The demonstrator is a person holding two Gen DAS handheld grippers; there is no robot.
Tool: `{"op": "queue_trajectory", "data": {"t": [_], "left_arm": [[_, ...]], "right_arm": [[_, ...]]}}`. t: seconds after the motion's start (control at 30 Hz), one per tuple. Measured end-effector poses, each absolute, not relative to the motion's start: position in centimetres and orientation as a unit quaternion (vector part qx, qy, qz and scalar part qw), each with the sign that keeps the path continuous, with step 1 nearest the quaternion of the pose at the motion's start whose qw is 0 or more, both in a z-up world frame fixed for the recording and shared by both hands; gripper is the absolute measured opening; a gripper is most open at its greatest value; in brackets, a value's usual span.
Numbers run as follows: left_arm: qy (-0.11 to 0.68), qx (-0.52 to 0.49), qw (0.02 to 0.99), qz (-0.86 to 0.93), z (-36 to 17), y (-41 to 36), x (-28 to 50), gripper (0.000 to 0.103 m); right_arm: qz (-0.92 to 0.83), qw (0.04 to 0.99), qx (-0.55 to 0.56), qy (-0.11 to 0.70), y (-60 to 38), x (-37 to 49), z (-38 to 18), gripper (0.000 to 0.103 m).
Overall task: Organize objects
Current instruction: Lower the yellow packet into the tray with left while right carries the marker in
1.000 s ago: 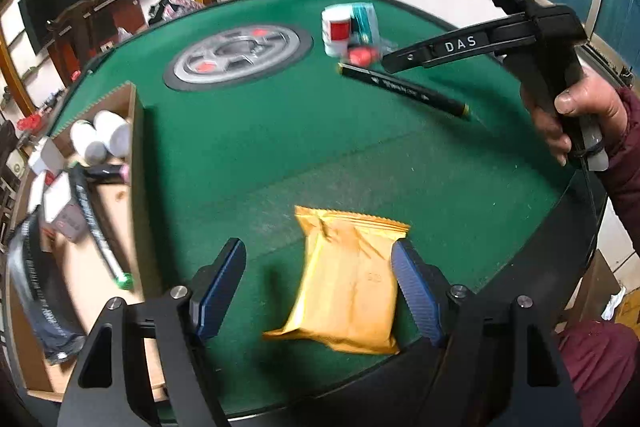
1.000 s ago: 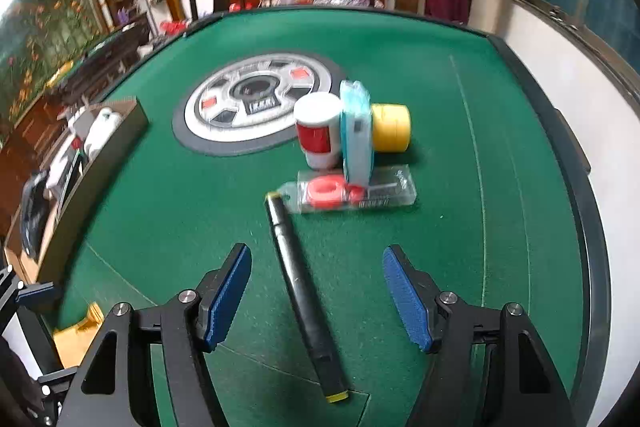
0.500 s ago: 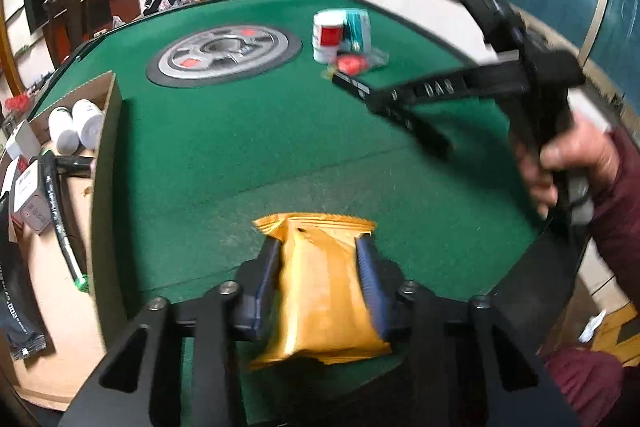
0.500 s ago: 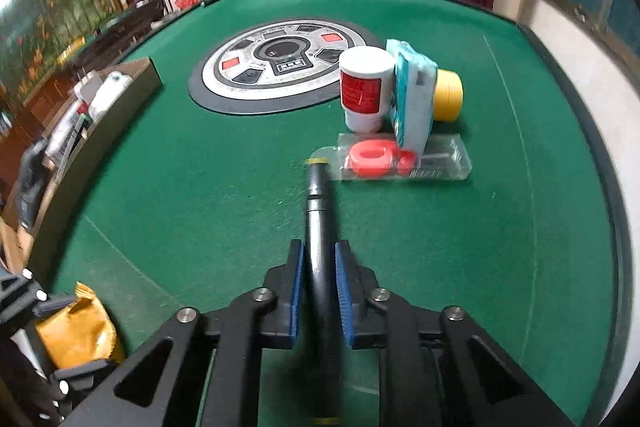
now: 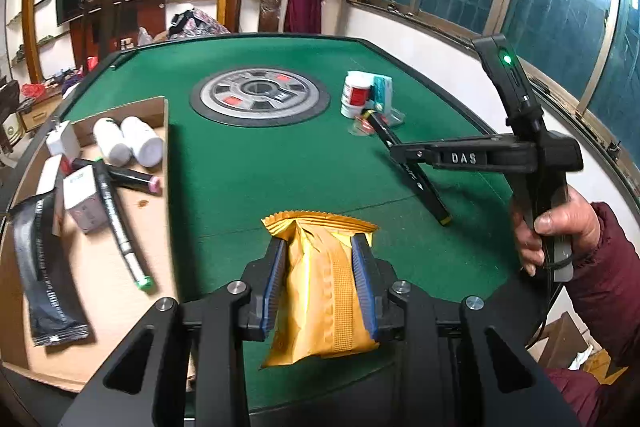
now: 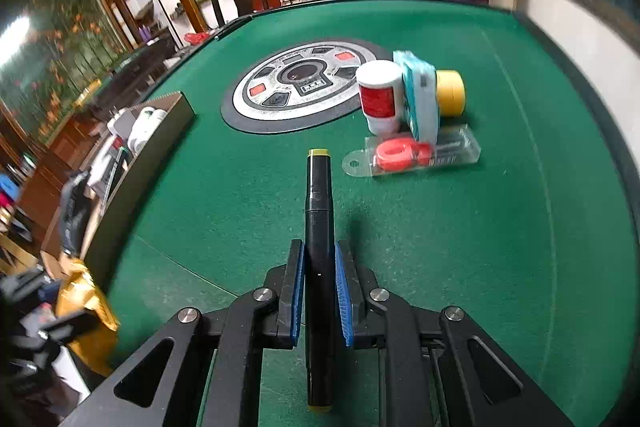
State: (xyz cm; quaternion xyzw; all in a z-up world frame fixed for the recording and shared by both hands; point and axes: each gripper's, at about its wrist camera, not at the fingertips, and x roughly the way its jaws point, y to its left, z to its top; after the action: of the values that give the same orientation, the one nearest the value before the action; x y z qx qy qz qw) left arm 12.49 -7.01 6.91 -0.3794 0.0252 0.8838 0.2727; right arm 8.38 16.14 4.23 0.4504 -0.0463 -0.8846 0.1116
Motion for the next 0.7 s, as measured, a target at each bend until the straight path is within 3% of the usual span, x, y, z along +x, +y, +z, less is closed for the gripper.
{"op": "queue_trajectory", "data": {"t": [0.3, 0.47, 0.7], "left_arm": [[0.002, -0.359, 0.216, 0.908, 8.5, -11.7, 12.6, 0.032], [-0.008, -0.359, 0.162, 0.919, 8.3, -15.2, 12.4, 0.032], [-0.047, -0.384, 0.109, 0.916, 6.2, -19.6, 11.9, 0.032]], "right_arm": [[-0.900, 0.096, 0.424, 0.005, 13.5, 9.0, 6.3, 0.016], [-0.901, 0.122, 0.415, -0.012, 12.1, 9.0, 7.8, 0.016], [-0.876, 0.227, 0.421, -0.067, 6.6, 8.2, 10.2, 0.017]]}}
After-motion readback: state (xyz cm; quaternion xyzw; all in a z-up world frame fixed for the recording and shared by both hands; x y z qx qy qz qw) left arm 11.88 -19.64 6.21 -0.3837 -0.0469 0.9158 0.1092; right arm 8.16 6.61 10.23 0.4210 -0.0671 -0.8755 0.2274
